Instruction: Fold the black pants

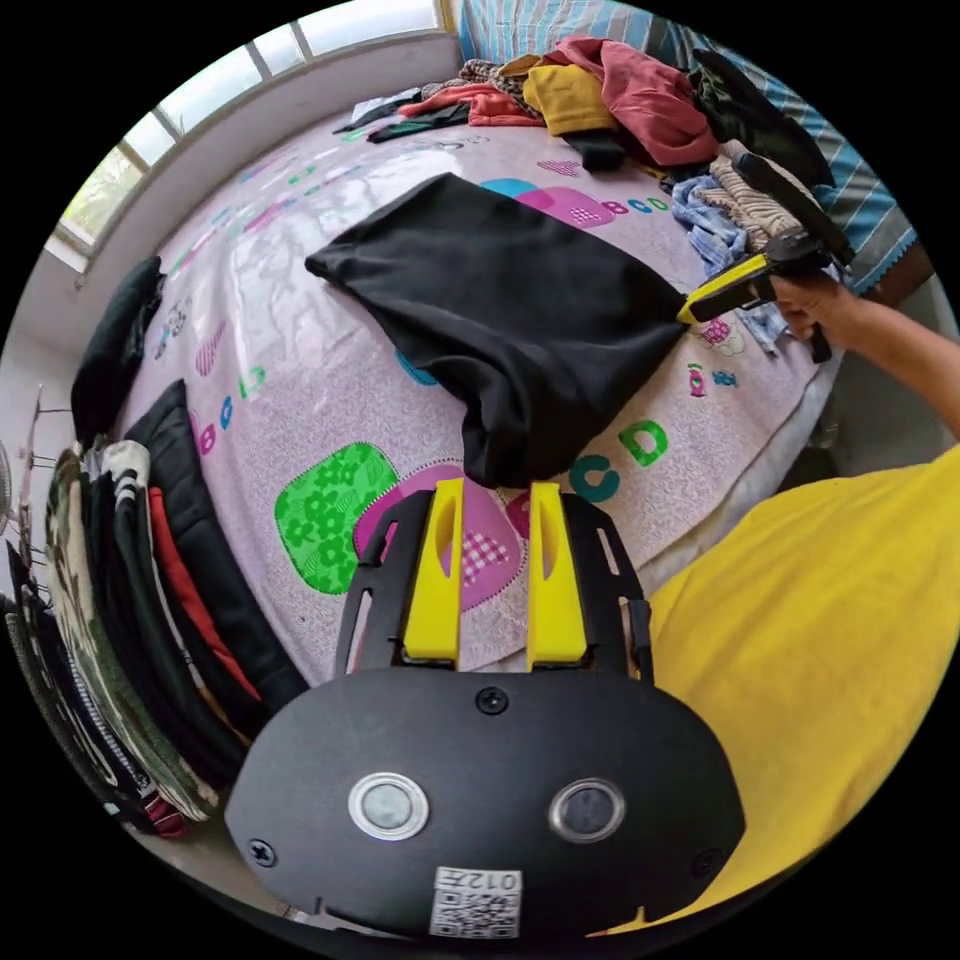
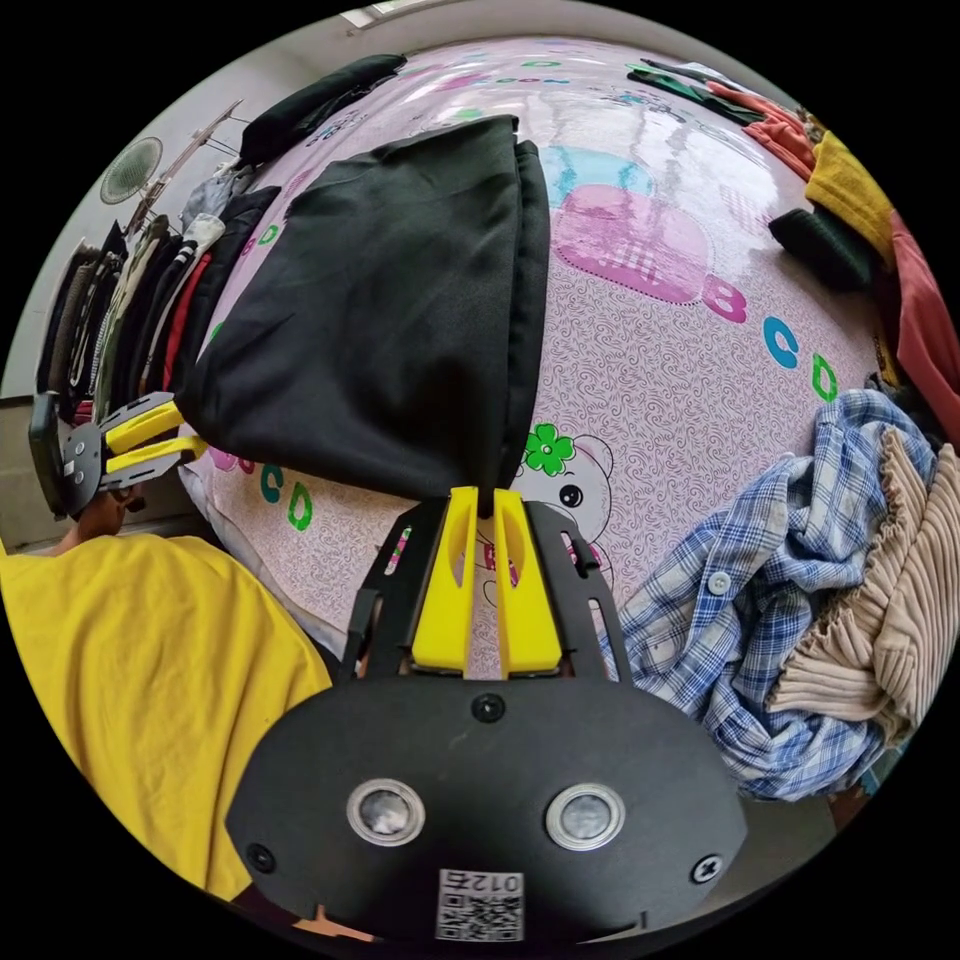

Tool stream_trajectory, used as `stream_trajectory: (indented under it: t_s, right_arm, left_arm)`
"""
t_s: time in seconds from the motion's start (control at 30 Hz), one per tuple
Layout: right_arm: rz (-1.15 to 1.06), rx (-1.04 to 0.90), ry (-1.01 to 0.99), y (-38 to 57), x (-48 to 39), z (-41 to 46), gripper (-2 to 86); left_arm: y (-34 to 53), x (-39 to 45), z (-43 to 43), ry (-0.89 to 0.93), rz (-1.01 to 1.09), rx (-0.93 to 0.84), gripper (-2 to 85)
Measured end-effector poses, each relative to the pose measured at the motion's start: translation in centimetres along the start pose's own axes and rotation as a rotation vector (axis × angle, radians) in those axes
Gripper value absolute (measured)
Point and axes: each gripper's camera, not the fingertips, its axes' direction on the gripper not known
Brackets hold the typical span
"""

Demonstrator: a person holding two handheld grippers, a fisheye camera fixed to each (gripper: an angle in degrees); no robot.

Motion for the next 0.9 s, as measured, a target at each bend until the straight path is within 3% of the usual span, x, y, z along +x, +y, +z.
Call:
stream_trajectory:
  t_s: [0.17,0.3,0.37,0.43,0.53,0.73,0.9]
  right_arm:
    - [-0.005,-0.021,0.014,0.0,0.9,-0.7,2.4]
    - [-0.018,-0.034,-0.024,0.6,1.4,-1.0,2.4]
    - [-0.008,-0.013,-0.067,1.1,1.3,-1.1,2.4]
    - [0.004,-0.012,-0.068,1.2,1.3,-1.2,2.3]
    - [-0.009,-0.040,-0.075,1.7,0.9,-1.3,2.3]
    - [0.022,-0.024,-0.092,3.5,0.9,-1.6,2.5]
    - [0.074,-0.009,-0.120,4.1,1.9,-1.9,2.7]
  left_arm:
    - [-2.1,-0.2,1.2,0.105,0.142,-0.084,0.4]
    - [-2.9,-4.9,-3.4,0.350,0.141,0.029,0.1]
    - [-3.1,-6.2,-1.0,0.367,0.142,-0.074,0.1]
    - [-2.4,-6.8,4.9,0.353,0.140,-0.310,0.2]
    - [-1.0,-9.0,8.1,0.492,0.008,-0.368,0.7]
    - [0.2,-12.1,6.5,0.442,-0.221,-0.226,4.4]
    - [0.1,-12.2,5.4,0.472,-0.295,-0.116,8.6]
